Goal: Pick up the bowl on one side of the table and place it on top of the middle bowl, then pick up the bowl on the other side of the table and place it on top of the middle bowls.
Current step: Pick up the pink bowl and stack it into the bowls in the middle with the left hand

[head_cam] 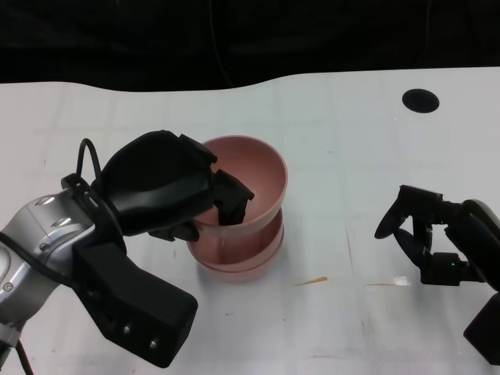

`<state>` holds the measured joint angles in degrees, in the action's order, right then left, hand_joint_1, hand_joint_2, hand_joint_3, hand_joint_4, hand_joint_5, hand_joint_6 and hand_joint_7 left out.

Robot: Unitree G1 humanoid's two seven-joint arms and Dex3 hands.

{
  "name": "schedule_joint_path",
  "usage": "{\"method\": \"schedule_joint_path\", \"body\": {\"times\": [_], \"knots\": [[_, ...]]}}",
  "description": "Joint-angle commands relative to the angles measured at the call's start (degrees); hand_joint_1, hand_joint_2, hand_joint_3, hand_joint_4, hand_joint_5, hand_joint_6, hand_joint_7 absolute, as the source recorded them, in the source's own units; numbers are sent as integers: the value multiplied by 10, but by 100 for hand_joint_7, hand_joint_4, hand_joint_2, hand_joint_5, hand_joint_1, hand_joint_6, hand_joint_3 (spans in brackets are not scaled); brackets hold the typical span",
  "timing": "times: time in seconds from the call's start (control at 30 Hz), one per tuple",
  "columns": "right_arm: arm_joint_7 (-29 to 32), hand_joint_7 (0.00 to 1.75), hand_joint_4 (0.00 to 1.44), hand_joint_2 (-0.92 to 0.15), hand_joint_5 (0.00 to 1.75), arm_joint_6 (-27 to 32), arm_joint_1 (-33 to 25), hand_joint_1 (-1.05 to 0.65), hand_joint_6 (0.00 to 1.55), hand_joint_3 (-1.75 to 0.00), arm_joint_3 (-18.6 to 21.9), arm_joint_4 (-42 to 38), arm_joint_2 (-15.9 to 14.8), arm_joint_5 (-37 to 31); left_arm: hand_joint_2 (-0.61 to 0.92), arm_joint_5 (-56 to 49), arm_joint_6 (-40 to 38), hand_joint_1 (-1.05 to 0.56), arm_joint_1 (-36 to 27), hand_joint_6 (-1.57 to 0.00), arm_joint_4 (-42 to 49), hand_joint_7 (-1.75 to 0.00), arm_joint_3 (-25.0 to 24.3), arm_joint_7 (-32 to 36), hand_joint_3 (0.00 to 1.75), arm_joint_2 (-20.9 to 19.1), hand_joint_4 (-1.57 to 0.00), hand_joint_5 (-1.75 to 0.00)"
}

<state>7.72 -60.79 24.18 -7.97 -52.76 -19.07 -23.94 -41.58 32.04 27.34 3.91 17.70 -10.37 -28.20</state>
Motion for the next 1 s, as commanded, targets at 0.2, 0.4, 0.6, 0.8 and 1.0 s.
{"method": "schedule_joint_path", "body": {"times": [0.2, 0.4, 0.6, 0.8, 1.0], "knots": [[3, 150, 82, -79, 175, -1, 0, -27, 69, -85, 0, 1, -11, 2, 80, 19, -9, -1, -12, -87, 3, -130, 4, -15, 1, -5, -83, -168], [9, 150, 82, -79, 175, -5, 2, -26, 69, -84, -1, 0, -12, -4, 79, 17, -10, 1, -14, -83, 15, -136, 8, -9, 1, -3, -80, -171], [4, 151, 81, -79, 175, -3, 0, -26, 69, -83, -2, 4, -15, -1, 81, 14, -1, 2, -13, -80, 34, -142, 10, 7, 1, 5, -79, -174], [8, 152, 81, -79, 175, -2, -1, -27, 68, -82, -3, 4, -15, -2, 84, 13, -2, 1, -12, -83, 40, -138, 12, 8, 2, 8, -83, -167], [11, 152, 81, -79, 175, 0, 1, -25, 68, -82, -3, 3, -16, -1, 84, 4, 15, 2, -6, -80, 74, -142, 17, 35, 1, 13, -79, -174]]}}
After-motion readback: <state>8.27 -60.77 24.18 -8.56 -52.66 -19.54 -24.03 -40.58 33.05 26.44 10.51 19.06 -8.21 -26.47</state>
